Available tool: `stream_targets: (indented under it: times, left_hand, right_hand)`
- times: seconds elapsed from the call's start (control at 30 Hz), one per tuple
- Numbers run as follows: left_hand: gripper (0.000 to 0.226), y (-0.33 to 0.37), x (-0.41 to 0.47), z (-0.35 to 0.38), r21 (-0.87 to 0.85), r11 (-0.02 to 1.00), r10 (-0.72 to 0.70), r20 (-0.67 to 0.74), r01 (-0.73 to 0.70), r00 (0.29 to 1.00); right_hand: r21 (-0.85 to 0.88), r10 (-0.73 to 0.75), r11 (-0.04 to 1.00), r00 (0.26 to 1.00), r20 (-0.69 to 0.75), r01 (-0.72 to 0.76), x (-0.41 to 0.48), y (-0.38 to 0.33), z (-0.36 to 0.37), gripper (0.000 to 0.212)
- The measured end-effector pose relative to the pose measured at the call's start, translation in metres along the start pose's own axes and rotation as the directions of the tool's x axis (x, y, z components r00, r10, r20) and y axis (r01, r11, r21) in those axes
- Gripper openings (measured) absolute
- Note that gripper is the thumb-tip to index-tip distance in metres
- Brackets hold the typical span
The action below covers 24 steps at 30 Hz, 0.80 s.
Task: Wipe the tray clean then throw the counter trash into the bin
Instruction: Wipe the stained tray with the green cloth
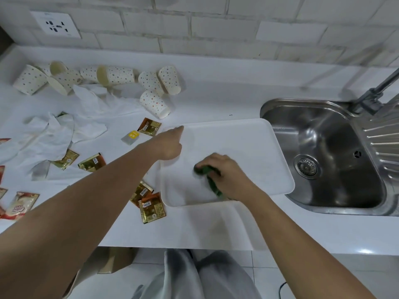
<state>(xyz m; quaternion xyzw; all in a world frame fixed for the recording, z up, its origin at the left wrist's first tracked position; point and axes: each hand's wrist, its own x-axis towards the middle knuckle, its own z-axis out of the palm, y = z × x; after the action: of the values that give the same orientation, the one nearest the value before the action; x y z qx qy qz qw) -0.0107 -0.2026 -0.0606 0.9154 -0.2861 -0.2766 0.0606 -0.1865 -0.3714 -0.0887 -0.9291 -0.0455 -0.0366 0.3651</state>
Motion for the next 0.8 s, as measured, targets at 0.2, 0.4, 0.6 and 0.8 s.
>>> stream_targets:
  times: [0.2,0.4,0.6,0.8]
  left_hand:
    - [0.060,0.006,-0.034,0.050,0.011,0.997,0.075,-0.093,-0.074,0.993]
    - [0.056,0.026,-0.044,0.070,0.056,0.997,-0.043,-0.035,0.045,0.998]
    - [0.091,0.045,-0.042,0.083,0.036,0.984,-0.168,-0.086,0.172,0.982]
    - [0.100,0.039,-0.047,0.087,0.010,0.989,-0.149,-0.115,0.151,0.982]
  right_hand:
    - [-0.181,0.181,0.962,0.974,-0.133,-0.204,-0.002,0.018,-0.010,0.041]
    - [-0.255,0.041,0.967,0.996,0.085,-0.018,-0.013,-0.007,0.039,0.043]
    - [-0.351,0.015,0.930,0.943,0.332,0.109,-0.052,-0.004,-0.004,0.043]
    - [-0.516,0.274,0.853,0.907,0.318,-0.076,-0.090,0.043,-0.083,0.050]
